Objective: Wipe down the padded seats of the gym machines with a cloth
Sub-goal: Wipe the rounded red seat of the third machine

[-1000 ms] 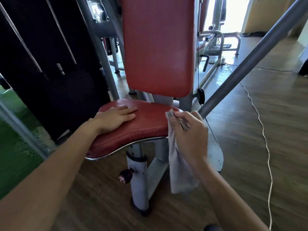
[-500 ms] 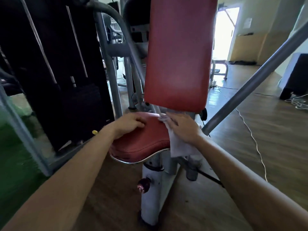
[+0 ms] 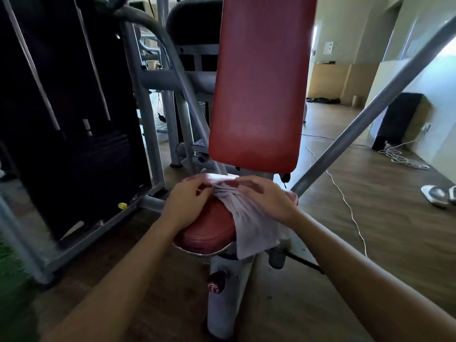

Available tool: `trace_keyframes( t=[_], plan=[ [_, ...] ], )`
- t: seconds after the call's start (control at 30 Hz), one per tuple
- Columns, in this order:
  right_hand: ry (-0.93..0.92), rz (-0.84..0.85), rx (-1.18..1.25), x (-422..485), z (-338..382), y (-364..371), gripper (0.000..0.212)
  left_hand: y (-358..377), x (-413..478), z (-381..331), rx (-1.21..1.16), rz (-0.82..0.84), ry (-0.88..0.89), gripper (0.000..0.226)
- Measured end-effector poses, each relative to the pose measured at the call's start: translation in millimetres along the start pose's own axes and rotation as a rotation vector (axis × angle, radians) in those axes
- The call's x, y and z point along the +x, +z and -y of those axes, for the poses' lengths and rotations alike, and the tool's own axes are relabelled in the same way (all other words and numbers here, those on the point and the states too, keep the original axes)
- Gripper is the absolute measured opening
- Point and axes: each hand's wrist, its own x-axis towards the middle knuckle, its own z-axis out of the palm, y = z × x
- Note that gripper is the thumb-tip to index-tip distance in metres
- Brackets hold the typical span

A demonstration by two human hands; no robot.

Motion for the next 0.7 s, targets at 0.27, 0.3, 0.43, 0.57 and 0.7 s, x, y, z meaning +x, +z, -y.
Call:
trace_keyframes(
  t=[0.27, 0.3, 0.43, 0.57, 0.7],
  plan=[
    [0.339, -0.033, 0.206, -7, -45, -30, 0.030, 3, 19, -16, 0.099, 0.399, -0.001, 0.058],
    [0.343, -0.032, 0.235, -7, -42, -31, 0.027, 2, 26, -27, 0.060, 0.461, -0.032, 0.058],
    [0.376, -0.015, 0.326, -13, -52, -37, 0.025, 23, 45, -70, 0.097, 0.612, -0.151, 0.093],
    [0.402, -0.017, 0.403, -22, -58, -42, 0.026, 52, 29, -81, 0.236, 0.481, -0.159, 0.062],
    [0.319, 0.037, 0.132, -22, -55, -38, 0.036, 31, 19, -77, 0.375, 0.342, -0.047, 0.044]
  ],
)
